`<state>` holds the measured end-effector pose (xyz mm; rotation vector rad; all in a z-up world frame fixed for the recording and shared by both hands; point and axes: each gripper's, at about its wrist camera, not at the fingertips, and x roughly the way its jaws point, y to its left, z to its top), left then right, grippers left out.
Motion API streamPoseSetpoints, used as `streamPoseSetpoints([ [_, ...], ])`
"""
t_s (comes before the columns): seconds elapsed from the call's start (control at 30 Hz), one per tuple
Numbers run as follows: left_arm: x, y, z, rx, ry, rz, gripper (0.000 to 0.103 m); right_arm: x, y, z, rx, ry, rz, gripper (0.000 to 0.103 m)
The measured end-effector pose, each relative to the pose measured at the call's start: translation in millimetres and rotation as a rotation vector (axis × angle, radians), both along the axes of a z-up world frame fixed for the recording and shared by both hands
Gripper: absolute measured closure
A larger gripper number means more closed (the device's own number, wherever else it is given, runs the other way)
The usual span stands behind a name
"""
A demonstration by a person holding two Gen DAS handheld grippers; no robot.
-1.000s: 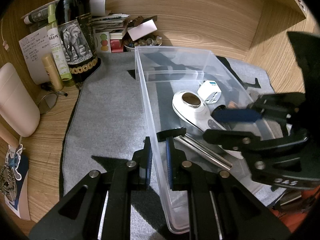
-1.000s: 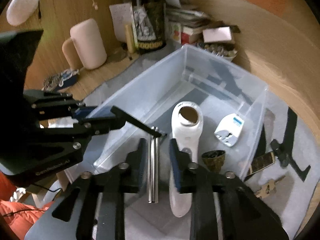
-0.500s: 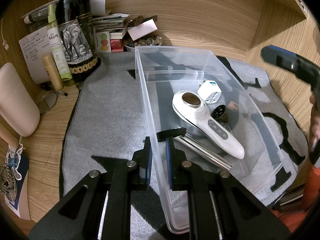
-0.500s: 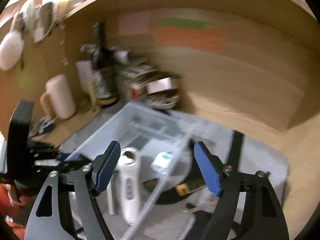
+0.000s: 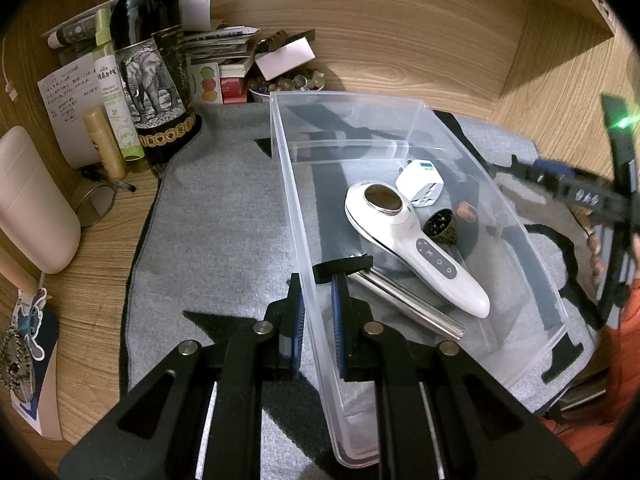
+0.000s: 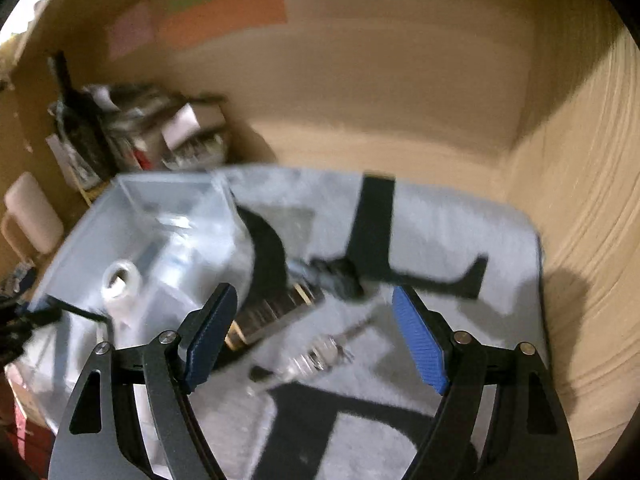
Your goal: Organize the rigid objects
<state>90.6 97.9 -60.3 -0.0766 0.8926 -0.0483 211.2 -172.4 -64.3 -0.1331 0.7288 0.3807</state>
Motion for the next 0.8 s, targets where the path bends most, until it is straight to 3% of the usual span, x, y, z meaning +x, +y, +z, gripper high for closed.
streamPoseSetpoints([
  [0.27, -1, 1, -1, 0.002, 0.002, 0.000, 0.091, 13, -4, -45, -0.024, 0.119, -0.005, 0.029],
  [0.47, -1, 1, -1, 0.002, 0.001, 0.000, 0.091, 12, 2, -55, -0.080, 0.092, 0.010, 0.051],
  [0.53, -1, 1, -1, 0.001, 0.001, 0.000, 0.091, 9, 2, -54, -0.080, 0.084, 0.026, 0.070],
  [0.6, 0, 1, -1, 0.002, 0.001, 0.000, 0.091, 8, 1, -54, -0.081, 0.079, 0.031, 0.077],
  [0.8, 0, 0, -1, 0.002, 0.002, 0.000, 0.091, 4, -4, -51, -0.068, 0.073, 0.034, 0.084],
])
